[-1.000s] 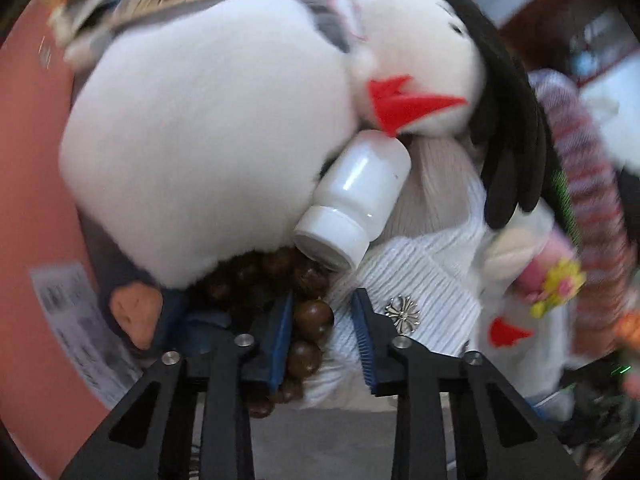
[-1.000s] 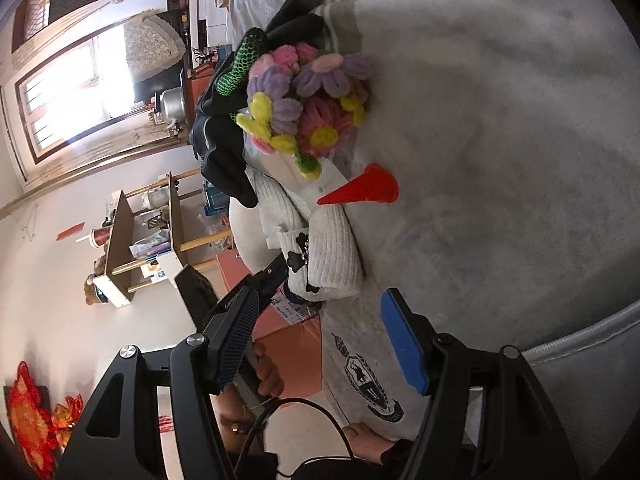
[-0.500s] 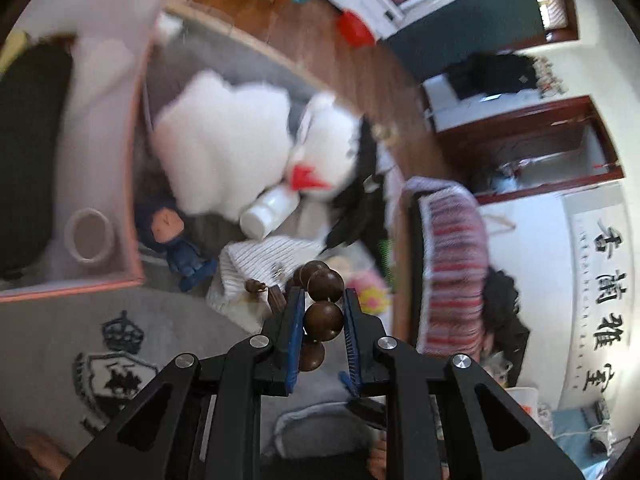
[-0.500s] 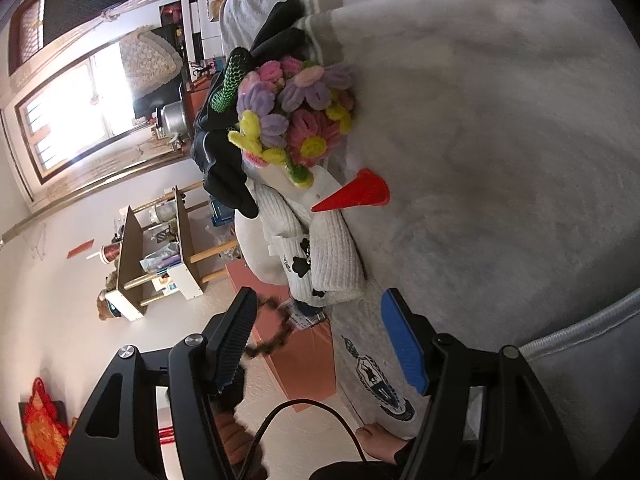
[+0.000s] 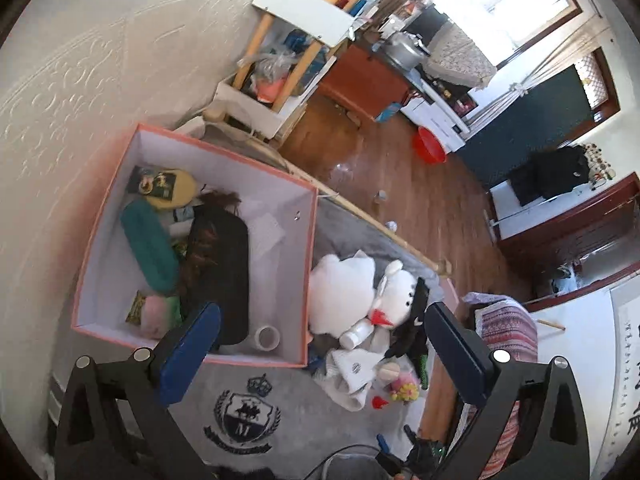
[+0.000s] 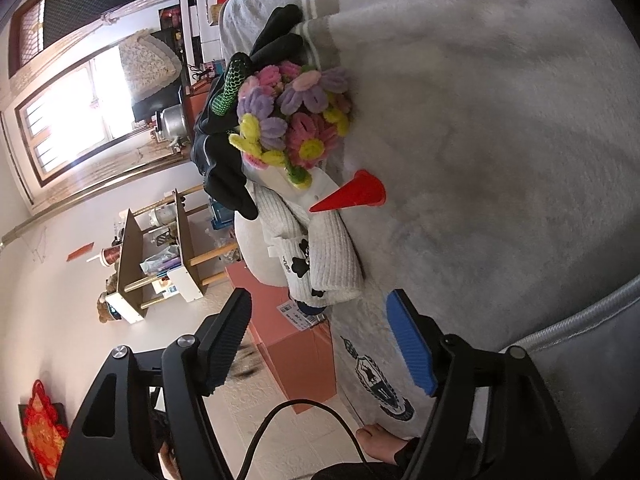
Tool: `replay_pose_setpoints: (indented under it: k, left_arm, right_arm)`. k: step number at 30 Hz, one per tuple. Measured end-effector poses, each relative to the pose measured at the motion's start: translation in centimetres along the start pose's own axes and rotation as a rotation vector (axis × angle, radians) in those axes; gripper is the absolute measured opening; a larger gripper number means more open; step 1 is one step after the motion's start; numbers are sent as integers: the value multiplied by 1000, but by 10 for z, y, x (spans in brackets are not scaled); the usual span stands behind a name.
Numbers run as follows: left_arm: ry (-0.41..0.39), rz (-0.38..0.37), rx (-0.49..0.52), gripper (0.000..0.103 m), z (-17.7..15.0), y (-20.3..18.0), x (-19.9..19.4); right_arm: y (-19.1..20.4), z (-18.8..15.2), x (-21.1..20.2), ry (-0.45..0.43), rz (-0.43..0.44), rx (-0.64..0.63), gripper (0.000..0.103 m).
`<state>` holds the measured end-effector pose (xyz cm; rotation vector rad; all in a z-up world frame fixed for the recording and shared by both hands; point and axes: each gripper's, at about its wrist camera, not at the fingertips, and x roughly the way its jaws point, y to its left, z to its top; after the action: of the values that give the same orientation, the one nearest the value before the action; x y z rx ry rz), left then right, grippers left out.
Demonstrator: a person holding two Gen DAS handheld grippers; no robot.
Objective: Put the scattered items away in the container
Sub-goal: 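Grasp the brown bead bracelet with the left gripper and carry it to the box, then grasp the blue figurine with the left gripper and drop it into the box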
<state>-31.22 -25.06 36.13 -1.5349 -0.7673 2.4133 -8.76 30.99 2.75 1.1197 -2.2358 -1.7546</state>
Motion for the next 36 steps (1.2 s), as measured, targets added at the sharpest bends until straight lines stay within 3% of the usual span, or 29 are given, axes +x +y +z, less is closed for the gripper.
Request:
replay_pose_setpoints:
  k: [5,11,14,17,22,27,28,30,32,34,35,36]
  left_arm:
    - [50,110,2,102,-33,-13,28]
    - [156,103,-96,102,-122,-21,109]
    - [266,46,-192,102,-164,-20,164]
    - [317,82,-243,97,-189,-19,213]
    - [213,222,-328,94,-199,-5,255]
    - [196,161,-484,94,-201,8,305]
    - [205,177,-491,94,-199,8,318]
    - [115,253,-503,94,-194,4,322]
    - [42,341,-448,95,-186,-2,327]
    - [35,444,-304,93,-178,-8,339]
    - [39,454,-268,92,-177,-9,342]
    - [51,453,-260,84,-179,-10,342]
  right_arm:
    - [1,-1,2,8,-7,-8,70]
    - [0,-3,-1,0,-4,1,72]
    - [3,-4,-2,2,2,-8,72]
    - [4,-5,-1,11,6,-15,72]
    - [3,-4,3,24,16,-6,72]
    - [7,-6,13,65,29,-22,72]
    - [7,-6,15,74,27,-25,72]
    - [7,-7,18,87,30,-27,73]
    - [7,-7,18,87,33,-27,74]
    - [7,-7,18,82,30,-26,75]
    - [7,-7,19,81,27,-26,75]
    - [7,-7,19,81,24,-26,75]
